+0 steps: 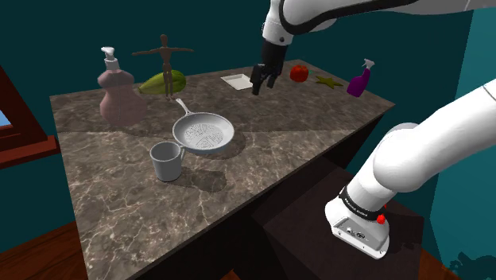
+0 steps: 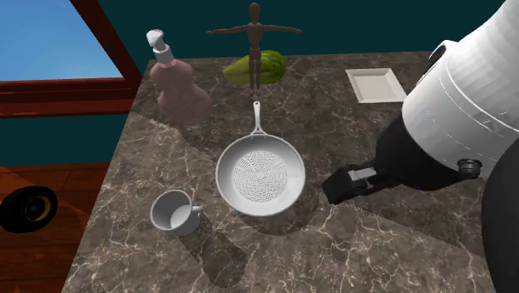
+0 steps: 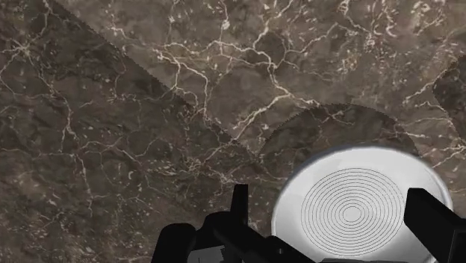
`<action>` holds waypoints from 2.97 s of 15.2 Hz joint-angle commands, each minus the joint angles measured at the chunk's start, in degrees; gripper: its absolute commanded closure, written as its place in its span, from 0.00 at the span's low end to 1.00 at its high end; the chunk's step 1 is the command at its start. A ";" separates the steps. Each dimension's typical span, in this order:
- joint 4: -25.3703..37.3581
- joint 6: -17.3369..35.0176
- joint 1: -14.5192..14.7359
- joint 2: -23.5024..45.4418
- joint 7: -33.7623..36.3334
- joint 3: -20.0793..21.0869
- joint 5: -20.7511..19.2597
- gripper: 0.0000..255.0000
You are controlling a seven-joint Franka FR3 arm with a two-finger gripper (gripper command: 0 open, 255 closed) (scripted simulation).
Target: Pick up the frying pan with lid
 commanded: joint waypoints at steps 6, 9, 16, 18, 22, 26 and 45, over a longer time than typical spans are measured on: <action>5.80 10.88 0.55 14.30 2.91 1.47 0.87 0.00; 9.43 14.45 0.81 20.51 4.10 1.90 0.90 0.00; 20.63 20.30 1.76 35.24 6.80 2.36 0.42 0.00; 24.58 21.31 2.12 39.51 7.52 2.35 0.24 0.00; 33.60 22.37 2.93 48.24 8.84 2.23 -0.10 0.00; 44.52 22.03 3.85 57.44 10.00 1.99 -0.34 0.00; 50.16 25.14 4.39 65.52 10.25 1.78 -0.48 1.00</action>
